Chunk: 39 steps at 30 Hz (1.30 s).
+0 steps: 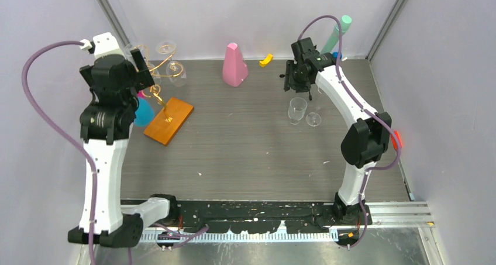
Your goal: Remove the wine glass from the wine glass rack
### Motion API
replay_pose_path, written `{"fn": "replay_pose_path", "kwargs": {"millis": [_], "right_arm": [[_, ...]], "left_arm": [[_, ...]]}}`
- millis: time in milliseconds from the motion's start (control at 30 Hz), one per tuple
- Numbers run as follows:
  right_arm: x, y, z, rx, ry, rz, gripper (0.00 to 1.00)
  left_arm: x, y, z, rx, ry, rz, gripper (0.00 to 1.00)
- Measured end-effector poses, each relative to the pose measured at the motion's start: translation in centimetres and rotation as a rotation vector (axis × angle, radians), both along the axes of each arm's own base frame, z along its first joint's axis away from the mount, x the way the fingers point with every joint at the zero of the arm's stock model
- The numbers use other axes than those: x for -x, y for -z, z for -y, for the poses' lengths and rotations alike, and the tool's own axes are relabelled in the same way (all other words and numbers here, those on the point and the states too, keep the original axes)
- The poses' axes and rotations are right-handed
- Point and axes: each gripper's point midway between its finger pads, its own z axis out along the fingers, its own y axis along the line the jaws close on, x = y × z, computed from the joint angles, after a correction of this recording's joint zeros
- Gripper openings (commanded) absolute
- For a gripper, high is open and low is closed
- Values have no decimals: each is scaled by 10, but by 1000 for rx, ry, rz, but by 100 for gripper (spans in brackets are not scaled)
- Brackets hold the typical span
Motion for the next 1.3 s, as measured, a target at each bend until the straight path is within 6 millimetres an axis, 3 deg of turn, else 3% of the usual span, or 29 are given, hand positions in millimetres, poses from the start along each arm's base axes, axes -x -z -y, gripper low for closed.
{"fn": "replay_pose_path", "kwargs": {"millis": [133,267,467,567,733,900,1067,1300], "right_arm": [[9,-19,3,-25,7,41,57],[13,-31,4,-43,13,72,58],[9,-36,3,-67,21,101,57],[12,-35,-1,-97,23,107,57],[18,-38,-9,-160,10,109,56],[26,-46,-18,-229,-10,123,55],[24,-53,-24,-271,-16,144,54],[21,-53,-28,-296,-9,151,54]], "left_arm": [[-18,11,-12,57,-16,-68,100],[-28,5,-22,157,-6,-56,99],[-54,-18,-16,344,98,38,70],[-75,-20,-2,454,174,64,63],[-125,-8,17,631,275,79,59],[-177,23,25,780,296,58,60],[-189,38,28,826,280,56,59],[-207,44,30,877,284,70,51]]}}
